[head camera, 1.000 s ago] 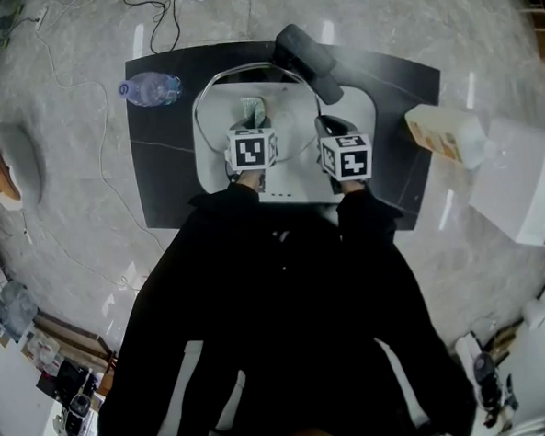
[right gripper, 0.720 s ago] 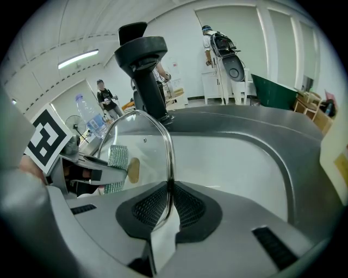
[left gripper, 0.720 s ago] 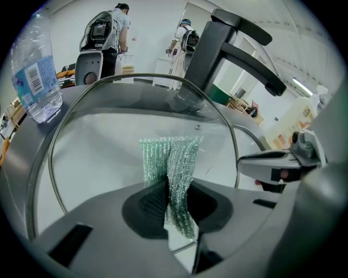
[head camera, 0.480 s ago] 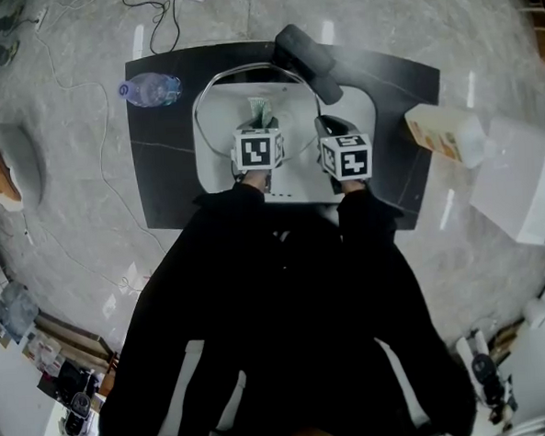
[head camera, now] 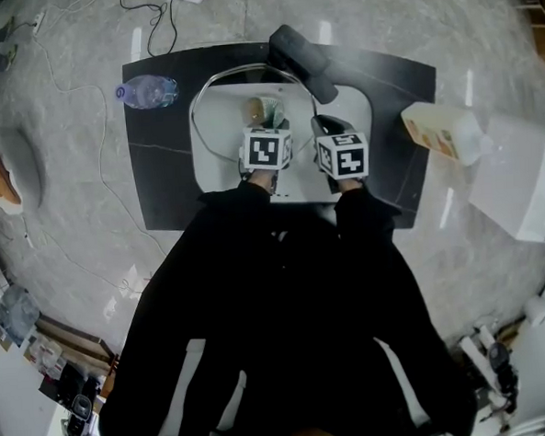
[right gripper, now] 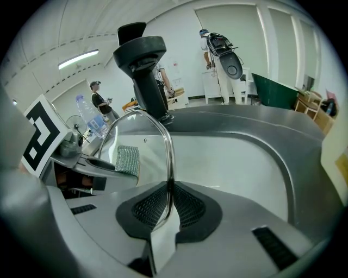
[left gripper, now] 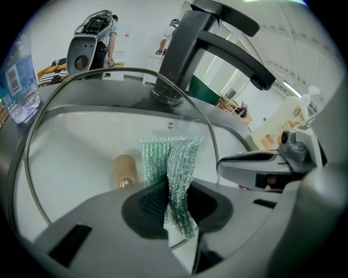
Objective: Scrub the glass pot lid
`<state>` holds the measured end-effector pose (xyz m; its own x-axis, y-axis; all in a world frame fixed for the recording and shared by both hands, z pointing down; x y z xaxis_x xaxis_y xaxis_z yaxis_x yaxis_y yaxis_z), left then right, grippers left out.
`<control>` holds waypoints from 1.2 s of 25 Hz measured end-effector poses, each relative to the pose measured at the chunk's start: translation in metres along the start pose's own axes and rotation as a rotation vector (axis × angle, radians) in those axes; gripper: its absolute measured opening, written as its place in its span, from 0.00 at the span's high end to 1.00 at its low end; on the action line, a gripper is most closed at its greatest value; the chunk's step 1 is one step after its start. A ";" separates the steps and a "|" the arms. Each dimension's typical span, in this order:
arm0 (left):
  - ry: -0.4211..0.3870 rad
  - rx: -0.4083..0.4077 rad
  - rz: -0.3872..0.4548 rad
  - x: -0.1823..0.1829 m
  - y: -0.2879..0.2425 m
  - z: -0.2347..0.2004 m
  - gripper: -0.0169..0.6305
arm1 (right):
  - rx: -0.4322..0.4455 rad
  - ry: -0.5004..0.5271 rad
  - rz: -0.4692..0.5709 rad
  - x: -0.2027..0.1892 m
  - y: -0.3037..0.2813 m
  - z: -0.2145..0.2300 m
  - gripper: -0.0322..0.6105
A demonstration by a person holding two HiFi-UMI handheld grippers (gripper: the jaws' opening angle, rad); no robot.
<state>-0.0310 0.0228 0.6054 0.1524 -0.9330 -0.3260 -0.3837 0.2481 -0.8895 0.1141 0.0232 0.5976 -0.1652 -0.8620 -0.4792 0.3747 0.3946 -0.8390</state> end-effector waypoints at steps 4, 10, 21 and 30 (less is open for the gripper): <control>-0.018 -0.076 -0.007 0.002 -0.003 0.015 0.86 | 0.001 0.002 0.002 0.000 0.000 0.000 0.89; -0.045 -0.099 -0.027 0.000 -0.008 0.026 0.86 | 0.002 0.005 -0.001 0.000 -0.001 0.001 0.89; -0.103 -0.227 -0.003 0.006 -0.010 0.050 0.86 | 0.004 0.008 -0.008 0.001 0.000 0.000 0.89; -0.159 -0.284 -0.028 0.004 -0.008 0.054 0.86 | -0.005 0.011 -0.014 0.001 0.000 0.002 0.89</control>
<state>0.0222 0.0309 0.5940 0.2981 -0.8804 -0.3687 -0.6128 0.1196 -0.7811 0.1157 0.0218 0.5979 -0.1808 -0.8640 -0.4698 0.3677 0.3837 -0.8471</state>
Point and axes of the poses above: the fingertips, and each gripper's own axes: y backward along the fingers, z to its right, x out of its top, the point moved 6 cm from there along y, backward along the fingers, and after that the axes turned 1 degree about x, right-handed, at the moved point
